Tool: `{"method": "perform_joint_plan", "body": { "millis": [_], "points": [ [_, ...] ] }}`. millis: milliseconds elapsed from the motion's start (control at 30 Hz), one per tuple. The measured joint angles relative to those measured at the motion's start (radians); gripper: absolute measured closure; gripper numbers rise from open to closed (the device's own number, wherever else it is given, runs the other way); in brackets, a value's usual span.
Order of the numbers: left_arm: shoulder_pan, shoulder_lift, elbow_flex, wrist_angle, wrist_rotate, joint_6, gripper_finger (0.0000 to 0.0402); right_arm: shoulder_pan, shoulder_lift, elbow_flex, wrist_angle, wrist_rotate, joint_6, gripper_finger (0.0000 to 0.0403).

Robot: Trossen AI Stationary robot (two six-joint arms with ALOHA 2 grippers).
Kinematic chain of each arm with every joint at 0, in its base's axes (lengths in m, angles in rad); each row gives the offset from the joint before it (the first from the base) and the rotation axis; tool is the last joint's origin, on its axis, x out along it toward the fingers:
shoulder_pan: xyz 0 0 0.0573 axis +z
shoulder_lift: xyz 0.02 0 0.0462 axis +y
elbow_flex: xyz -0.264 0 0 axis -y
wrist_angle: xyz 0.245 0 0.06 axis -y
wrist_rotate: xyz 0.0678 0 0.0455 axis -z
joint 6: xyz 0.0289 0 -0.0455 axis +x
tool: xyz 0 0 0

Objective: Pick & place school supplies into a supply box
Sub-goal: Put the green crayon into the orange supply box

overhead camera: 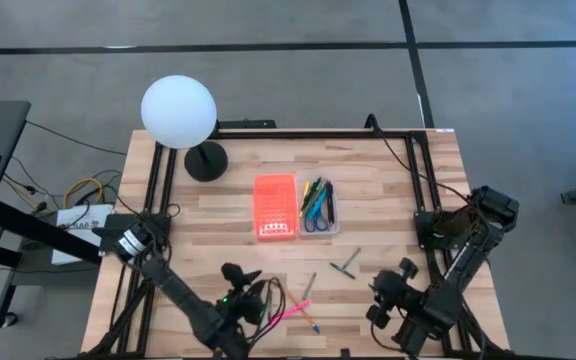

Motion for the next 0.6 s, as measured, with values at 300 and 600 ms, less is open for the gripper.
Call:
{"method": "perform_joint_plan", "body": {
  "millis": [300, 600],
  "points": [
    [-0.089, 0.0, -0.004, 0.012, -0.048, -0.035, 0.0251, -0.064, 0.0, -0.012, -0.163, -0.285, 0.309, 0.0306],
    [-0.11, 0.0, -0.004, 0.011, -0.053, -0.041, 0.0251, -0.063, 0.0, -0.123, 0.045, -0.354, 0.336, 0.0306]
  ]
}}
